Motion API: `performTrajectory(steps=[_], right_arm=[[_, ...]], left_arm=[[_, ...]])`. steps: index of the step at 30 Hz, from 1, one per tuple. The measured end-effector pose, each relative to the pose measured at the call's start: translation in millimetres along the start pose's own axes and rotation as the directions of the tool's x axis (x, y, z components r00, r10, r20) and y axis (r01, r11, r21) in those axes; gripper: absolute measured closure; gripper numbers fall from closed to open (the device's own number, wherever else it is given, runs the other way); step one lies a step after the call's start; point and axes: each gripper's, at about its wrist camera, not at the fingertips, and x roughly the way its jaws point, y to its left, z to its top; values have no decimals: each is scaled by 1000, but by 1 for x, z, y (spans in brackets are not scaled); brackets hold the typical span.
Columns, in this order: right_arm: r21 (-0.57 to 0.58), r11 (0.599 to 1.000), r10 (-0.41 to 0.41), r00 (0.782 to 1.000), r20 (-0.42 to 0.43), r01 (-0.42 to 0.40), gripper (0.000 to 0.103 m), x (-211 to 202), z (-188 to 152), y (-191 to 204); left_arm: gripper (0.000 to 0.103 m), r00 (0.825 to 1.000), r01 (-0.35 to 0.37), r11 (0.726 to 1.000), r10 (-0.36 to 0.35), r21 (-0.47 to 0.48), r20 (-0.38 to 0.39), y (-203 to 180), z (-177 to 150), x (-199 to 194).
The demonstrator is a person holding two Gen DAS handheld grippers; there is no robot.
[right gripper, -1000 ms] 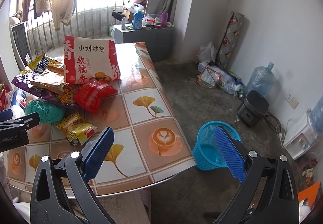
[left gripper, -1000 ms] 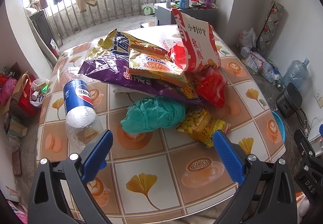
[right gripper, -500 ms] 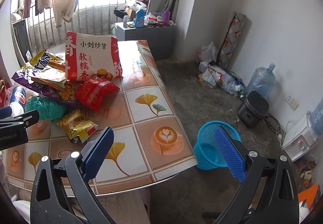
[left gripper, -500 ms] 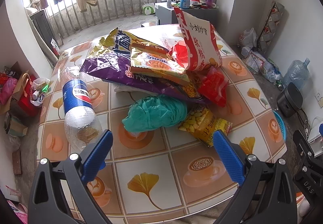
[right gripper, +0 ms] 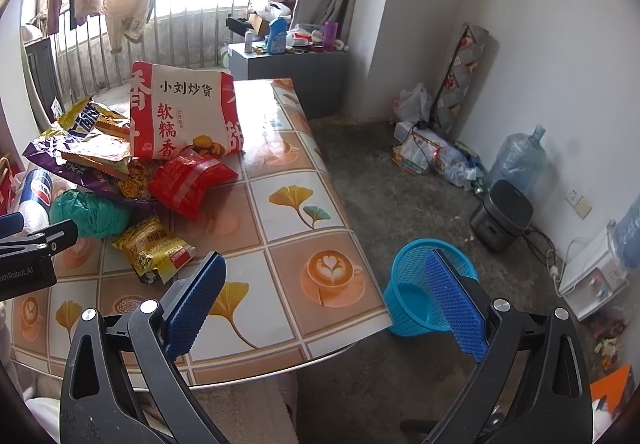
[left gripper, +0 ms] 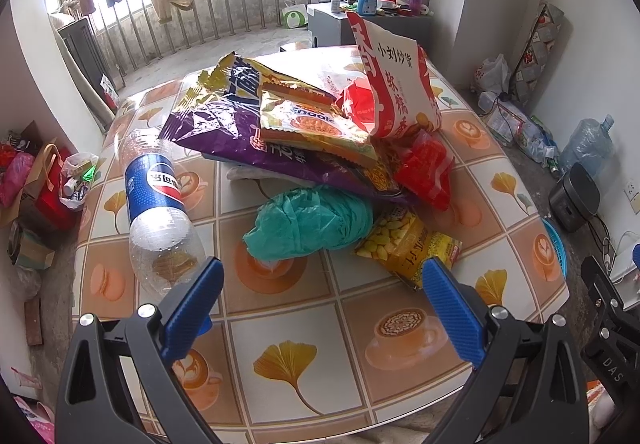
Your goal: Collect trash
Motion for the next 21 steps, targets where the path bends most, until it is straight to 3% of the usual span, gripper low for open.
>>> performTrajectory(steps=[21], right_arm=[[22, 1000, -14, 1000, 12, 14, 8, -10, 12, 15]], left_arm=[[6, 1000, 16, 997, -16, -69, 5, 36, -1, 1]])
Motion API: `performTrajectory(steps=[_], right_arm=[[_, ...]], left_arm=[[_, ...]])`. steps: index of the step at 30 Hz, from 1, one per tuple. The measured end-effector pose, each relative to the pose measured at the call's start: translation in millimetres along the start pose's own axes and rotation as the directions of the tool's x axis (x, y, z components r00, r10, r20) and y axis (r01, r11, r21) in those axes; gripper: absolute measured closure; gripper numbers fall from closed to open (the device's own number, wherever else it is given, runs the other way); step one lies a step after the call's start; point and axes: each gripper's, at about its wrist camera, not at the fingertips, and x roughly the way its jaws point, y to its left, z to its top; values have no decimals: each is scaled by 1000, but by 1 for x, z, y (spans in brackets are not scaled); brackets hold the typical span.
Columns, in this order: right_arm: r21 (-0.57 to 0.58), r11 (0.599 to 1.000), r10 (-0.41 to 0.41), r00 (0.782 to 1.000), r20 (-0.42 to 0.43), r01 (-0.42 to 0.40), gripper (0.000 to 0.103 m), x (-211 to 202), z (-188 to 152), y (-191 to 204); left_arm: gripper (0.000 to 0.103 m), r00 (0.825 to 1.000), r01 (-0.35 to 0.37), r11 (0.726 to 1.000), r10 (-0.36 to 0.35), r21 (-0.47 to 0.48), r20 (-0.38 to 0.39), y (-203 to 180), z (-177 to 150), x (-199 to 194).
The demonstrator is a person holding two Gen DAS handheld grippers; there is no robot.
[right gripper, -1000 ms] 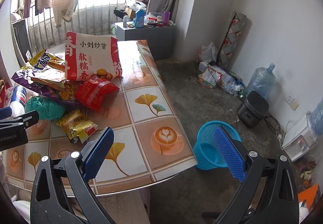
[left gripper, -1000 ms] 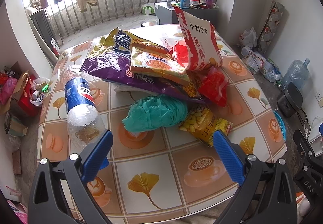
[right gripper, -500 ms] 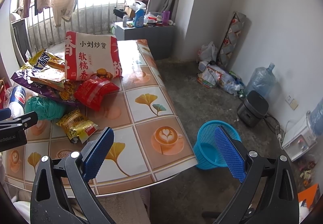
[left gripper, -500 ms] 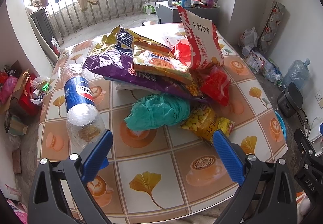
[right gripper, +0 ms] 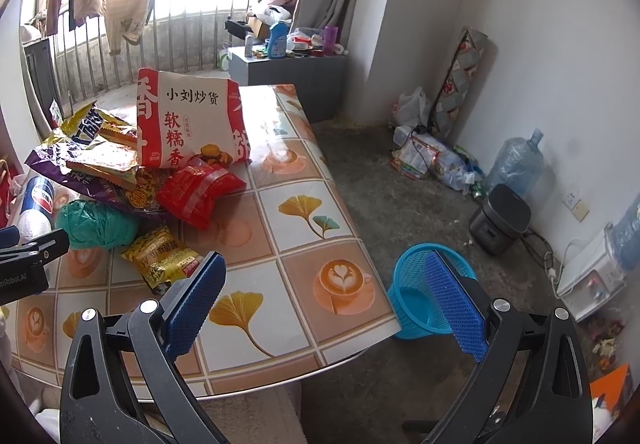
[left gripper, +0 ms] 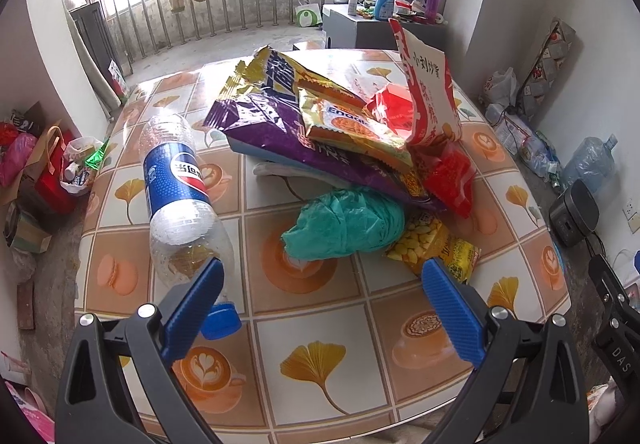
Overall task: Collect trash
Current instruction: 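Reach the right gripper to the blue Pepsi bottle and close on it, then carry the Pepsi bottle to the blue wastebasket and release it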
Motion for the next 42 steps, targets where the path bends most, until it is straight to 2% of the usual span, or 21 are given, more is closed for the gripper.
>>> performTrajectory(steps=[2, 4, 6, 8, 10, 13, 16, 18, 20, 21, 26, 29, 31, 33, 35, 36, 40, 42], right_arm=[[7, 1000, 23, 999, 24, -23, 8, -3, 6, 5], [3, 997, 80, 995, 55, -80, 8, -5, 13, 13], [-25, 985, 170, 982, 83, -168, 8, -6, 22, 27], [-69, 974, 221, 970, 103, -215, 8, -7, 31, 49], [-116, 952, 296, 949, 111, -284, 8, -8, 38, 75], [-159, 889, 444, 894, 66, -430, 8, -5, 47, 116], [-184, 809, 568, 823, -7, -559, 9, -2, 50, 157], [-198, 757, 624, 779, -66, -623, 16, 0, 50, 183], [-197, 707, 669, 733, -126, -679, 19, 4, 50, 205], [-199, 693, 676, 720, -154, -693, 22, 6, 50, 216], [-244, 664, 654, 707, -269, -707, 27, 15, 46, 262], [-298, 676, 597, 738, -315, -674, 27, 21, 41, 282], [-309, 669, 586, 736, -341, -676, 27, 25, 39, 288], [-316, 668, 569, 736, -366, -674, 28, 29, 35, 293], [-315, 660, 563, 726, -394, -682, 34, 32, 32, 296], [-308, 656, 560, 718, -414, -689, 44, 38, 32, 295], [-275, 647, 584, 694, -421, -711, 45, 36, 31, 285], [-237, 634, 622, 667, -409, -736, 45, 31, 34, 274]], left_arm=[[6, 1000, 13, 1000, -13, -12, 17, 11, 3, -3], [6, 998, 38, 999, -37, -24, 48, 27, 6, -9], [6, 994, 52, 998, -48, -32, 100, 46, 8, -17], [6, 986, 65, 997, -57, -51, 156, 73, 8, -24], [6, 980, 64, 994, -46, -90, 193, 102, 6, -25], [6, 977, 54, 986, -20, -155, 210, 147, 2, -18], [6, 979, 33, 977, 11, -209, 205, 183, -3, -9], [6, 979, -13, 973, 60, -232, 195, 201, -8, -3], [8, 979, -47, 967, 94, -252, 179, 214, -10, 4], [11, 980, -54, 964, 101, -260, 170, 219, -11, 8], [28, 988, -53, 960, 91, -276, 127, 237, -13, 27], [41, 993, -23, 961, 54, -276, 104, 244, -10, 39], [52, 996, -2, 962, 28, -273, 90, 249, -8, 46], [58, 997, 18, 963, 3, -268, 77, 249, -7, 51], [64, 998, 39, 963, -22, -266, 67, 249, -8, 56], [67, 997, 48, 963, -33, -266, 63, 247, -8, 57], [72, 996, 76, 962, -61, -264, 63, 246, -6, 56], [72, 995, 79, 962, -62, -262, 73, 243, -4, 50]])
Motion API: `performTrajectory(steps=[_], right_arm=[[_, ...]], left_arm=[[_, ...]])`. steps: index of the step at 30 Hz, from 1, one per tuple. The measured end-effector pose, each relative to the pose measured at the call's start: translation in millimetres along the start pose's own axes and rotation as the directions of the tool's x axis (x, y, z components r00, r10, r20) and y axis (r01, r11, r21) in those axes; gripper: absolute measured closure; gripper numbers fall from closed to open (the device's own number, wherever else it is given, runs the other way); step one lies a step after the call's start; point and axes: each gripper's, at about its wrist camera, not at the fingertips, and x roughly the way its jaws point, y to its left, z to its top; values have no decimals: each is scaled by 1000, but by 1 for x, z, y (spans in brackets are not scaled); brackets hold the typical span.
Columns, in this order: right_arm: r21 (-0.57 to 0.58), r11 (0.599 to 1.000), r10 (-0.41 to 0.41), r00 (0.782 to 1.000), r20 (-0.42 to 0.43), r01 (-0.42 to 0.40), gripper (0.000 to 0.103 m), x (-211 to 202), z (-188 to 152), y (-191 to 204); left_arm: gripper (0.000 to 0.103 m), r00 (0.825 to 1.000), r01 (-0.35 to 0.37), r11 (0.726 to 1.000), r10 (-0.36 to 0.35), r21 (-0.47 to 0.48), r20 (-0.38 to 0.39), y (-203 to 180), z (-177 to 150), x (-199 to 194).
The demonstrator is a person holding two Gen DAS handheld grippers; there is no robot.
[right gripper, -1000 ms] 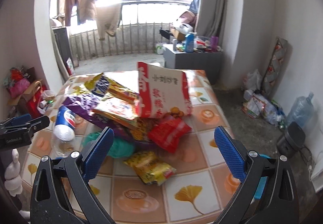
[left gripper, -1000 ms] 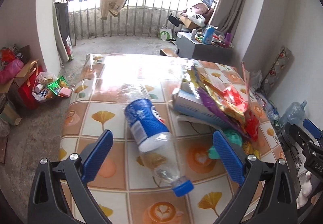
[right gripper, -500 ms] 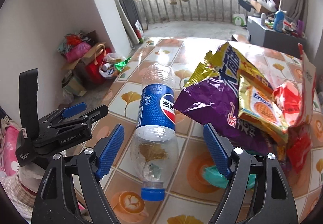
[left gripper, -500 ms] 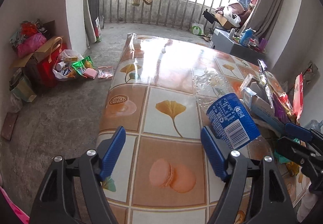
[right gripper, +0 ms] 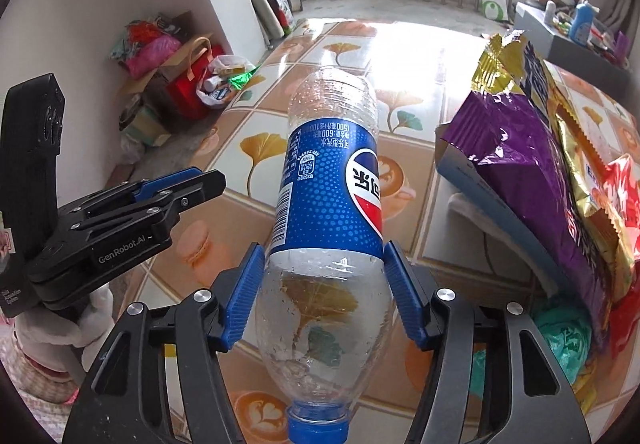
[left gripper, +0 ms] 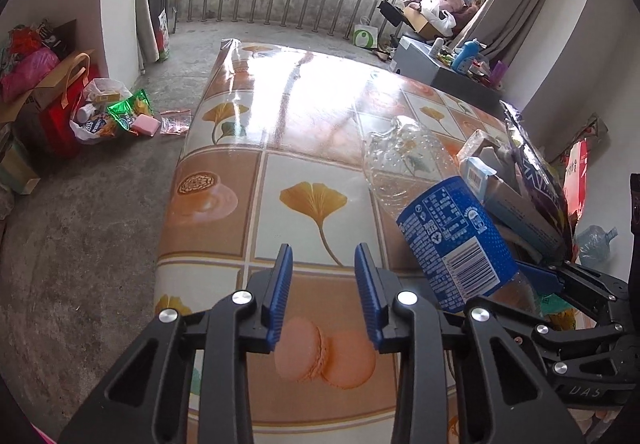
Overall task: Collect trash
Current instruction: 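Carry the Pepsi bottle to the blue wastebasket and release it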
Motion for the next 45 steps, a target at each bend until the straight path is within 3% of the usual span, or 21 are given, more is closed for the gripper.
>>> performTrajectory(steps=[6, 11, 14, 18, 20, 24, 29, 31, 34, 38, 40, 45], right_arm=[[35, 995, 89, 987, 136, -95, 46, -57, -15, -11], [134, 990, 15, 963, 268, -53, 46, -117, -41, -43], [251, 968, -74, 935, 347, -17, 46, -157, -67, -75], [436, 899, -222, 899, 378, 39, 46, -197, -106, -120], [509, 860, -264, 894, 363, 48, 46, -203, -122, -137], [590, 807, -284, 896, 341, 31, 46, -201, -145, -157], [668, 739, -338, 904, 260, 84, 45, -196, -171, -191], [692, 718, -325, 916, 234, 78, 45, -194, -184, -204], [718, 692, -308, 929, 205, 71, 45, -184, -191, -213], [735, 675, -297, 937, 186, 68, 45, -177, -195, -222], [740, 670, -288, 940, 185, 60, 45, -174, -196, -226], [747, 664, -268, 942, 200, 31, 45, -174, -202, -235]], left_arm=[[72, 994, 91, 996, -92, 19, 54, -16, 6, -36], [72, 967, 230, 967, -239, 110, 84, -61, 12, -59], [72, 933, 340, 918, -357, 204, 49, -107, 13, -63], [72, 881, 455, 816, -470, 357, -49, -178, -3, -61], [72, 863, 491, 767, -494, 413, -107, -210, -14, -57], [72, 843, 526, 703, -503, 478, -190, -251, -29, -45], [72, 848, 527, 641, -435, 558, -301, -290, -53, -20], [71, 857, 513, 602, -406, 612, -319, -302, -67, -16], [67, 885, 456, 533, -355, 713, -301, -320, -90, -13], [66, 948, 305, 461, -232, 833, -218, -335, -111, 5], [66, 956, 284, 449, -198, 847, -215, -334, -114, 15], [66, 965, 260, 461, -134, 848, -223, -339, -114, 39]])
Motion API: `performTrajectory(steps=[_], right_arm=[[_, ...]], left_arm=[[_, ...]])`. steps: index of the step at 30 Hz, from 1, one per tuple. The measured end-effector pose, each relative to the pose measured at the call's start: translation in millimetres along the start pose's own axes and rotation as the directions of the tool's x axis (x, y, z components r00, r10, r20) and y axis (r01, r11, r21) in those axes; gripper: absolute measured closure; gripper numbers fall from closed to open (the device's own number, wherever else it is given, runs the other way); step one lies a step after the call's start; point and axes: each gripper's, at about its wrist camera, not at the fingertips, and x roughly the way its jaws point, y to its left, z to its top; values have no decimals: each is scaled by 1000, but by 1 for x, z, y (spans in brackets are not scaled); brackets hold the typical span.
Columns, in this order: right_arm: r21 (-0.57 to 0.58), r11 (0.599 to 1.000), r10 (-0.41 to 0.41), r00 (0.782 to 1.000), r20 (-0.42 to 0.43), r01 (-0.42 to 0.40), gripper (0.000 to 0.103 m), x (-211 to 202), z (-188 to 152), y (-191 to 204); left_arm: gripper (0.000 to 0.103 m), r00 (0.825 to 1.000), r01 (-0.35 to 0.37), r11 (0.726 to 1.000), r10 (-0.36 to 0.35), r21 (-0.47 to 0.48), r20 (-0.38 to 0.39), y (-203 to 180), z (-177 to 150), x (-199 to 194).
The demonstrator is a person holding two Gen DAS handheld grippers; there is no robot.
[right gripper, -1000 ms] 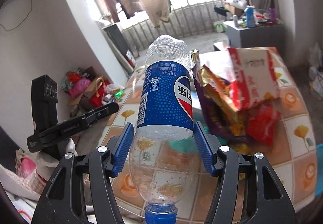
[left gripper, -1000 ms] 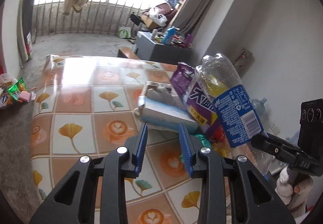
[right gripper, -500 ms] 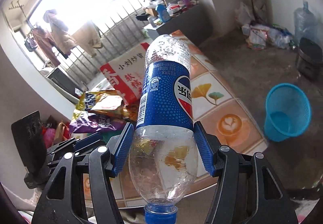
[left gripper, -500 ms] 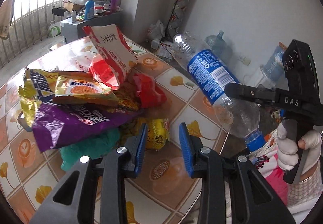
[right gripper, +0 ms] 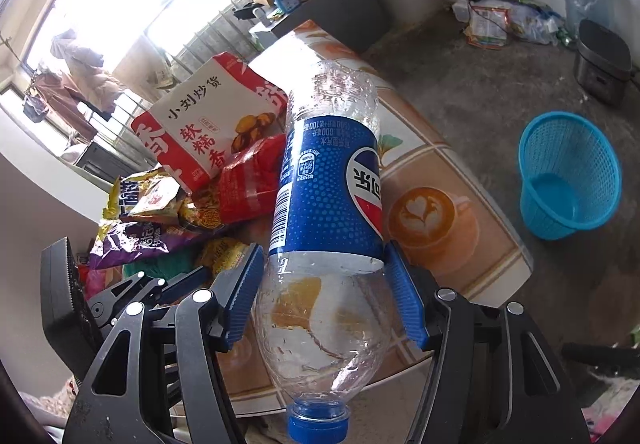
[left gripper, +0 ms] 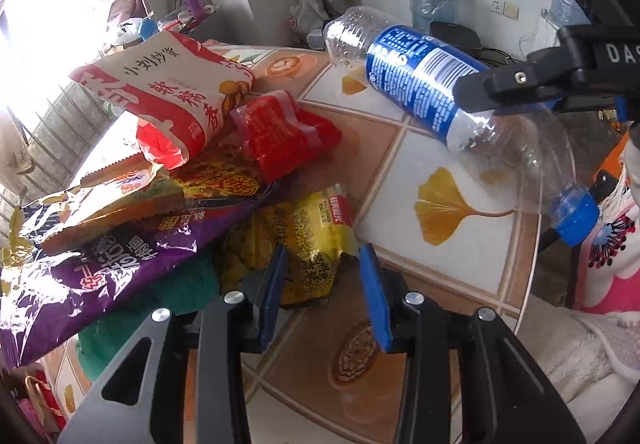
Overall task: Collect trash
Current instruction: 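Carry the Pepsi bottle to the blue wastebasket and release it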
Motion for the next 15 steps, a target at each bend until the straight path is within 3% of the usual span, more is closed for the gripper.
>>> performTrajectory(steps=[2, 8, 9, 10, 15], right_arm=[[8, 1000, 12, 1000, 1, -12, 45, 1, 0, -4], [32, 998, 51, 999, 7, -52, 45, 0, 1, -14], [39, 997, 60, 998, 8, -60, 45, -1, 1, -16], [45, 997, 68, 998, 9, -68, 45, -1, 1, -18], [66, 992, 103, 994, 20, -104, 45, -5, 2, -26]], left_arm=[[67, 1000, -4, 1000, 4, -1, -3, 0, 3, 5], [83, 1000, -3, 1000, 3, -7, -11, 1, 18, 18], [95, 1000, 3, 1000, -3, -5, -13, 1, 20, 19], [101, 1000, 18, 1000, -18, -7, -22, 1, 22, 22], [102, 1000, 20, 999, -21, -43, -18, 5, 31, 22]])
